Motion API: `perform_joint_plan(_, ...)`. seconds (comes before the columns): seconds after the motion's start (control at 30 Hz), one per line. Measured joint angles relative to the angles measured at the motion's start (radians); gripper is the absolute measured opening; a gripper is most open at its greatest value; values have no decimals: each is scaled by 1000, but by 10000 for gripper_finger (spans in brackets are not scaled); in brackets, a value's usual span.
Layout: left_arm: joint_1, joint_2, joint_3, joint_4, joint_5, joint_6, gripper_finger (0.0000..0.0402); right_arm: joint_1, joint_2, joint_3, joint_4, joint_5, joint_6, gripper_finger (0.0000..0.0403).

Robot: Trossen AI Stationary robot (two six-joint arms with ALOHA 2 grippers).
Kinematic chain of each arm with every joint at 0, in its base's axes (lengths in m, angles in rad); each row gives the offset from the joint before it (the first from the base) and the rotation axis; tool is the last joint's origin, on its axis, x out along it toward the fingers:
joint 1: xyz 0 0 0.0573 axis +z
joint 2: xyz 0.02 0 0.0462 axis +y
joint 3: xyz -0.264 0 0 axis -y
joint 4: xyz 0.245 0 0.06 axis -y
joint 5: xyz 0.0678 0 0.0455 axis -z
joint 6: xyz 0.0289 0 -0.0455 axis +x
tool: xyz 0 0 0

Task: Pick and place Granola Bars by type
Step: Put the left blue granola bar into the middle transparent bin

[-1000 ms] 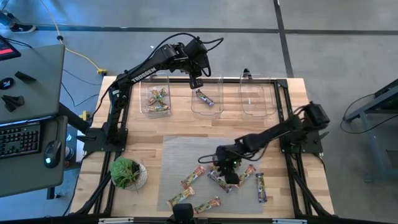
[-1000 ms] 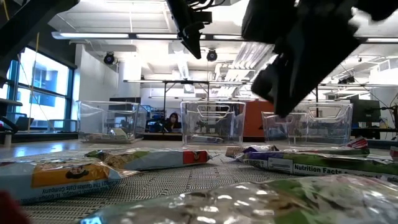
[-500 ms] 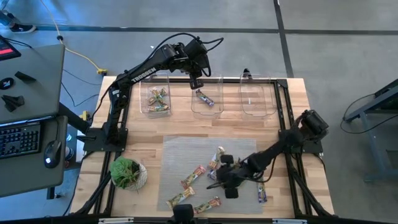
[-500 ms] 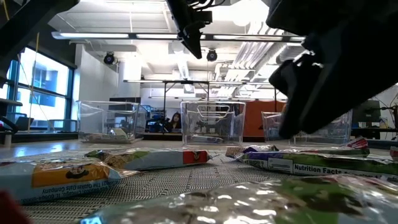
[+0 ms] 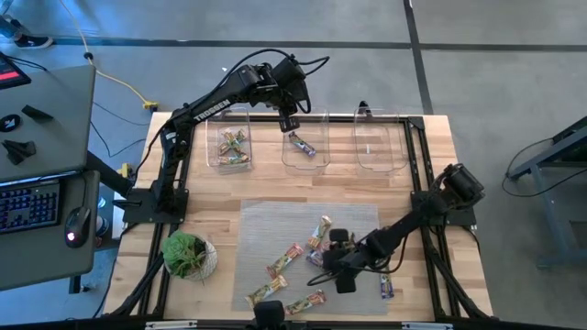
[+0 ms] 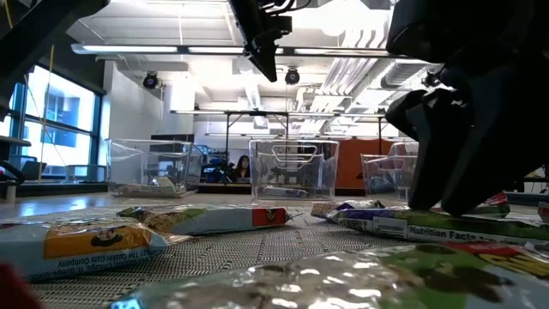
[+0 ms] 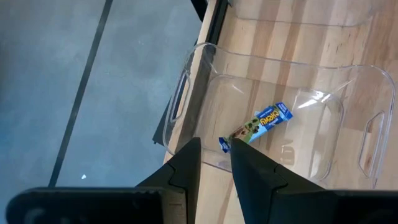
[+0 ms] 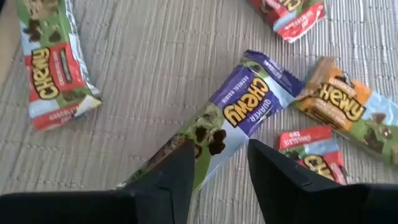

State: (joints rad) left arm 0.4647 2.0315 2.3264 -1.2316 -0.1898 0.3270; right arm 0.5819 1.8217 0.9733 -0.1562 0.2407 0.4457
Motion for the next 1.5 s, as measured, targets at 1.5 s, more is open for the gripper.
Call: perform_joint_plan(1.5,0,0,0,41,-3,35,83,-62,-36,-2,-47,-276,126,13)
